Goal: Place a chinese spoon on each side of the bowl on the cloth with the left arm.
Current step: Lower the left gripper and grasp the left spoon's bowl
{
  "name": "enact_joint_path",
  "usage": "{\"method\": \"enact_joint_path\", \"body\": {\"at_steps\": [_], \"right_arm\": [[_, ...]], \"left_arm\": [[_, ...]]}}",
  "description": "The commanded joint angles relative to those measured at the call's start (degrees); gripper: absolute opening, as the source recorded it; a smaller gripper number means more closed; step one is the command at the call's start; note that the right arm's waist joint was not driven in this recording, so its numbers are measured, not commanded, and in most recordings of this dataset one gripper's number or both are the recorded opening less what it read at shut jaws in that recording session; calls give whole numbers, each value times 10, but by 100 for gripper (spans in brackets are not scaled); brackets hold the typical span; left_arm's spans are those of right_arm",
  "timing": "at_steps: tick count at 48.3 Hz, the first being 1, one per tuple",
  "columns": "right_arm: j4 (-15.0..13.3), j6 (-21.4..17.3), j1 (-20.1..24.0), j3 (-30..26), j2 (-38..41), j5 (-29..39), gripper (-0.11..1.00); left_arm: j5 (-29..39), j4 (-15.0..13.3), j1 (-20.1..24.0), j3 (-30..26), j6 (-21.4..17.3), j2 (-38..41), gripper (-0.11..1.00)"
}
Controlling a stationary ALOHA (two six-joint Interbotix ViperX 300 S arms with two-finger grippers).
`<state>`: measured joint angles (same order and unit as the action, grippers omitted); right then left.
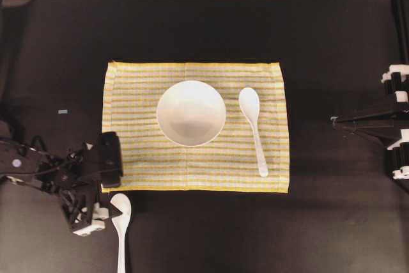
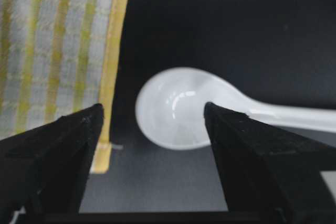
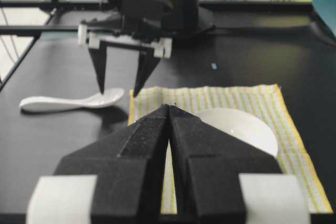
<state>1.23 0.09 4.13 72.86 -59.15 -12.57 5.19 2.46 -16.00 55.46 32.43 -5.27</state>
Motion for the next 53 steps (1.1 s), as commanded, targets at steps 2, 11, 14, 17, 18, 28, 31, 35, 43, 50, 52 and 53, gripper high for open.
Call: {"method": "enact_joint_path", "body": {"at_steps": [2,11,14,17,18,28,31,35,43,50,52,53], "right_arm": [[1,-4,0,-4,3,-6,0],[1,-4,0,-3,3,-4,0],[1,-4,0,-2,3,-6,0],[1,-5,0,-3,4,-6,0],[1,-5,0,-3,4,-6,0],[1,-5,0,-1,4,-5,0],[1,-5,0,-1,4,-4,0],[1,-5,0,0,4,-4,0],[1,-4,0,0,4,-6,0],[1,-5,0,0,4,-7,0],[1,-4,0,0,4,-6,0],[1,-4,0,0,4,-6,0]], "left_arm": [[-7,2,-2,-14,1,11,73],[-7,2,-2,-12,7,10,68],[-7,1,-2,-13,7,8,64],[-8,1,-2,-15,6,7,60],[-7,2,-2,-16,6,6,58],[-7,2,-1,-17,-1,-11,36],[-7,2,-1,-17,-3,-18,28],[-7,2,0,-16,-7,-31,17],[-7,2,4,-19,-14,-52,7],[26,2,15,-35,-20,-79,7],[49,2,19,-44,-24,-91,7],[63,2,23,-50,-26,-98,7]]}}
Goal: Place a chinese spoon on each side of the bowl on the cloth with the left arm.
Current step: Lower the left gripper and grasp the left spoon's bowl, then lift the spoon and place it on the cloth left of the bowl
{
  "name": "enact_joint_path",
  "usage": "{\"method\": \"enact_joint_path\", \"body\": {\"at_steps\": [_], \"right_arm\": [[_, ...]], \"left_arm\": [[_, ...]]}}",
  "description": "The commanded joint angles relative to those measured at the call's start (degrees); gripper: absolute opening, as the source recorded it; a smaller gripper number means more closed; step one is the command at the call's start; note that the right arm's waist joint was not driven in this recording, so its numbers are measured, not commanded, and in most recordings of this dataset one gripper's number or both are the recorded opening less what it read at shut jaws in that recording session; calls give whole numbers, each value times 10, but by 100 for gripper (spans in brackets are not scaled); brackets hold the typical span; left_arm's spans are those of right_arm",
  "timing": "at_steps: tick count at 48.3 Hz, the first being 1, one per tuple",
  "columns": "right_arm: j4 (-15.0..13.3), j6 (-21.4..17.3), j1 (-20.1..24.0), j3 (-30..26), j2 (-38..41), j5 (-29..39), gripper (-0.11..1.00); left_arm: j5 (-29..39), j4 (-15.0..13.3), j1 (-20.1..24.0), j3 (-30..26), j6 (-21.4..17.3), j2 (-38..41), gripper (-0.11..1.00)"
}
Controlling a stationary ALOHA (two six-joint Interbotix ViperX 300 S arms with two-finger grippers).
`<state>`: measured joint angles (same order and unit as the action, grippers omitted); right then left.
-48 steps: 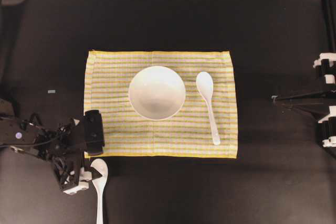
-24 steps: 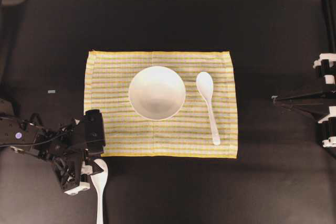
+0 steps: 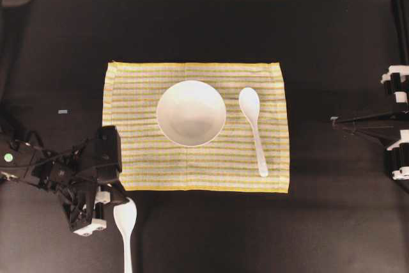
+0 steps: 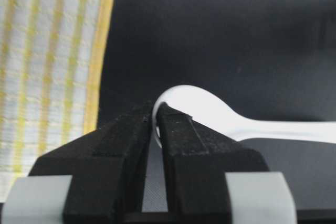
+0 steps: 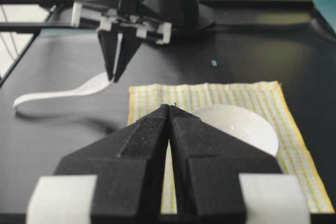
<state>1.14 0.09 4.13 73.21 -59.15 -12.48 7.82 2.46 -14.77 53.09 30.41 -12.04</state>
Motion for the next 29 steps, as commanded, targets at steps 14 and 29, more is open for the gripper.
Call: {"method": "enact_joint_path", "body": {"at_steps": [14,29], "right_arm": [[2,-4,0,-4,2,-7,0],[2,-4,0,-4,2,-8,0]], "left_arm": [[239,2,82,-114,-157,-132,7],[250,2,250,-113,-359,-134,7]]}}
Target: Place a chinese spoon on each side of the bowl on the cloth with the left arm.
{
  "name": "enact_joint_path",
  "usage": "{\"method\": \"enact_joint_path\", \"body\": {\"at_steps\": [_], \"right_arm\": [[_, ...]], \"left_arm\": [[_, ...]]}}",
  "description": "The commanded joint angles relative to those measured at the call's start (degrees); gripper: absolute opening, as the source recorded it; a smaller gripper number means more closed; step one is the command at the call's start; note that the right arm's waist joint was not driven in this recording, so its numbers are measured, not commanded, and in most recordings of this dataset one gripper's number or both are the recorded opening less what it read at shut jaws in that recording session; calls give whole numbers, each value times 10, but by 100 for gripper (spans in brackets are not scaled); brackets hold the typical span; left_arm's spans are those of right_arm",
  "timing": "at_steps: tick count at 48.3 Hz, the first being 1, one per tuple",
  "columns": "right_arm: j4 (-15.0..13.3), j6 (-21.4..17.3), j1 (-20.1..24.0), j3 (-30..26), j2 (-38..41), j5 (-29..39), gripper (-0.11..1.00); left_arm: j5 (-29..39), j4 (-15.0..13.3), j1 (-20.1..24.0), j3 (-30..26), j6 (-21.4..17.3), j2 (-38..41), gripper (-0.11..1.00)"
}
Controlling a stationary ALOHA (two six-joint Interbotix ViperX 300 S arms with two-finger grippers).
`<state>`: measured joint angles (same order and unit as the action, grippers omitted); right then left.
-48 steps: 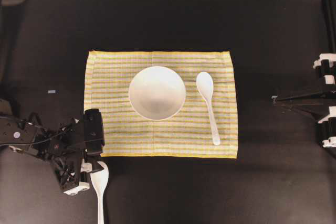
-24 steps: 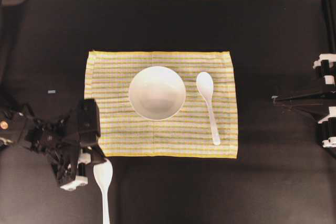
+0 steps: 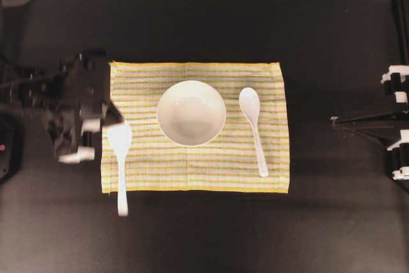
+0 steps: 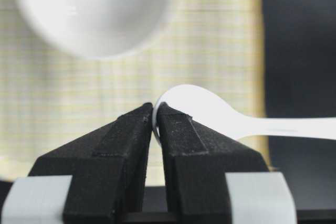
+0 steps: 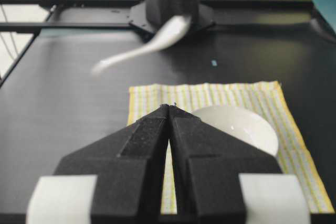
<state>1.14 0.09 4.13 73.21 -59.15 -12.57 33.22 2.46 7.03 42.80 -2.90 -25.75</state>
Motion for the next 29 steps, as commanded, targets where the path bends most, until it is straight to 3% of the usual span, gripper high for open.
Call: {"method": "enact_joint_path", "body": {"at_steps": [1,12,29], "right_arm": [[2,-4,0,-4,2,-7,0],[2,-4,0,-4,2,-7,0],[2,-4,0,-4,2,-6,0]], "left_arm": [[-6,2,39,-11,-34,6,7],[-34,2,84,-6,-76,52,7],[-120,2,118,30,-82,113,7]]}}
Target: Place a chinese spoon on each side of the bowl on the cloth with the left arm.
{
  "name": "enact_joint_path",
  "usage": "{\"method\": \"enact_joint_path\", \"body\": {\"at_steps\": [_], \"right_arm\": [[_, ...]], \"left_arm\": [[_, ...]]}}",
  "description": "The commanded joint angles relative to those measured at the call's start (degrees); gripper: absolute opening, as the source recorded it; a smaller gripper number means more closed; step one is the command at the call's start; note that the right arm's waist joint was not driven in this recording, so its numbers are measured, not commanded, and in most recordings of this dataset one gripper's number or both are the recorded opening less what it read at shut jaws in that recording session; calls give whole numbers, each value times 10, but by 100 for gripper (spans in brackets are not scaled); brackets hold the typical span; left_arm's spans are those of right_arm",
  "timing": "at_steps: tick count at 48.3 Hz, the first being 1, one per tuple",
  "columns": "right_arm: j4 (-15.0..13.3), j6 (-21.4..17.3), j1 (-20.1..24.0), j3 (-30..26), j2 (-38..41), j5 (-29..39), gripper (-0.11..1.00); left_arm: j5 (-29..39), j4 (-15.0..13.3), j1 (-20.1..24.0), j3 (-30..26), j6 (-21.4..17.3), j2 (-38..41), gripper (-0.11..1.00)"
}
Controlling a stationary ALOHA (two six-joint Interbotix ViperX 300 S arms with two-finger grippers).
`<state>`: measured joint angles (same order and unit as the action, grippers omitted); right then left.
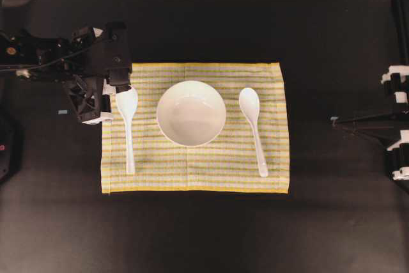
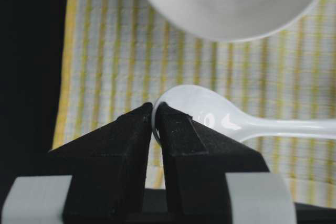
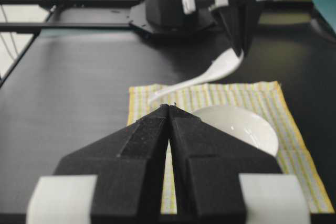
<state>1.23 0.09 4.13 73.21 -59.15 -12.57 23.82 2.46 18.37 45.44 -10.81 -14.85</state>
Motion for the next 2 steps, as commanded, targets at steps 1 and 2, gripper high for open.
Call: {"method": "enact_joint_path", "body": {"at_steps": [1,2], "right_arm": [[1,-4,0,-4,3,-6,0],[1,-4,0,-4,3,-6,0]], "left_arm": [[-33,2,5,7,-4,6,7],[-38,2,7,9,-6,7,7]]}}
